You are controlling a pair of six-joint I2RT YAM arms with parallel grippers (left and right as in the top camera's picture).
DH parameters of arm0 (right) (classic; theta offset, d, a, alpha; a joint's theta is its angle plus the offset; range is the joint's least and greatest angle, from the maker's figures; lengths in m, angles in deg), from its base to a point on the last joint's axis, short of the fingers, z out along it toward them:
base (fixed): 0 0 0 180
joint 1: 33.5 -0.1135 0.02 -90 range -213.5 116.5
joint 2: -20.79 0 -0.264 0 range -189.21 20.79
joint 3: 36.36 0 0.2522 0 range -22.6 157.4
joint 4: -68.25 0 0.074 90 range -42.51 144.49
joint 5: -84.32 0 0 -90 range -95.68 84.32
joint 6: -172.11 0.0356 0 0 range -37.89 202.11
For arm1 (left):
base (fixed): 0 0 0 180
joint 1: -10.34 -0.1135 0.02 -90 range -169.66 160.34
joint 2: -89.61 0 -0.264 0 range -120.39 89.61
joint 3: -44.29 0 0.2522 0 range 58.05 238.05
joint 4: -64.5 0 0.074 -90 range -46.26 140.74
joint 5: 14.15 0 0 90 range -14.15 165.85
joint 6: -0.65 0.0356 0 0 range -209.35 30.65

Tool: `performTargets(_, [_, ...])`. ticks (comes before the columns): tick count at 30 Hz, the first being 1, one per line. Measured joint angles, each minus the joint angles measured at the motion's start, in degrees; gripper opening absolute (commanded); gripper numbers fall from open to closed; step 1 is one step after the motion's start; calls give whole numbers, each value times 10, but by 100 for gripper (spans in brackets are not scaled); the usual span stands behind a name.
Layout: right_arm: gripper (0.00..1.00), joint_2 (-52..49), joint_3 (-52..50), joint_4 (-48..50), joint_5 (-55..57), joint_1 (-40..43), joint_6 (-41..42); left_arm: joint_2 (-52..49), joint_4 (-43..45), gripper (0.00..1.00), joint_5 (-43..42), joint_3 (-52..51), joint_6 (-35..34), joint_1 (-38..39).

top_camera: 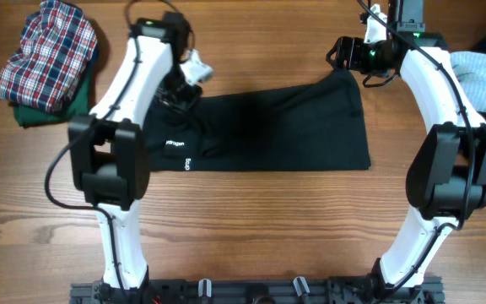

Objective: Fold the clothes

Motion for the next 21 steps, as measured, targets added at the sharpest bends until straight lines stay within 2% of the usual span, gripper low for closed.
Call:
performTargets(6, [93, 0, 0, 0, 0, 0, -8, 0, 77, 39, 2, -1, -149, -56])
performTargets(10, [94, 0, 0, 0, 0, 0, -18, 0, 89, 40, -1, -1, -228, -85])
performTargets(17, [95, 0, 0, 0, 0, 0, -24, 0, 81, 43, -2, -1, -323, -118])
performTargets(21, [95, 0, 0, 0, 0, 0, -26, 0, 81, 50, -10, -1, -351, -131])
